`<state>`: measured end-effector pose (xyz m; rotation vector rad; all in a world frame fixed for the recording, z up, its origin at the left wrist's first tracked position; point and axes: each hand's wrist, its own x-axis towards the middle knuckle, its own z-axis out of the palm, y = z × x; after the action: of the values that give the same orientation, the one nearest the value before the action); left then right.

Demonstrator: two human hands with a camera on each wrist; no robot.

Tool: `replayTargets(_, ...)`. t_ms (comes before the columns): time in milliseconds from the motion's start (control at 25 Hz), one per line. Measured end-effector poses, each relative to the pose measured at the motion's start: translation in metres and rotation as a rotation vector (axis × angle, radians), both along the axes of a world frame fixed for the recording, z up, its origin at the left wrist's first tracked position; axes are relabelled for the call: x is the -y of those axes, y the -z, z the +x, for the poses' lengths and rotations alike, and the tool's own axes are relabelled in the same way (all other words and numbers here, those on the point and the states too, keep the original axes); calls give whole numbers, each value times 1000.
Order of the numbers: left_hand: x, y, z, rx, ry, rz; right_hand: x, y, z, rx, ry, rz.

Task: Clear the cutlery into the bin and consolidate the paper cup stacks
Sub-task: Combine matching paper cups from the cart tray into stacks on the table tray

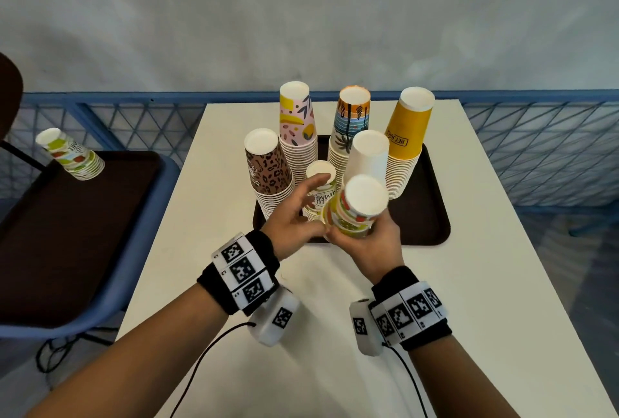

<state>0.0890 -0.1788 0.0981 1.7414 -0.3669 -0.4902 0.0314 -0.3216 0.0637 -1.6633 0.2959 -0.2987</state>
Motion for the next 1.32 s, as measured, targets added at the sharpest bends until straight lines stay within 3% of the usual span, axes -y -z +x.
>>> replayTargets(80,3,0,-7,71,79,37,-10,-3,8,-17,-79,-39)
replayTargets(240,9,-3,-5,88,-183,-38,-14,-6,11,55,-145,-232)
replayTargets(360,7,-16,8,110,-345,-160,7,-2,8,166,144,-424)
replayTargets(440,13,-25,20,149,-391,-181,21,1,23,44,267,-373)
replayTargets(520,23,-31,31,167,-406,-141,28,3,45,-98,191,-236)
replayTargets(640,39,-27,43,193,-374,-54,32,6,64,-144,115,-122)
replayTargets(840,51,9,60,51,-291,166,64,12,55,-186,281,-162)
replayTargets(1000,63,45,56,-73,-191,203,93,9,43,-208,301,-186)
replayTargets(1160,78,52,51,-67,-190,166,94,14,36,-235,291,-206)
replayTargets(1320,74,58,51,-120,-122,243,91,33,28,-338,278,-210)
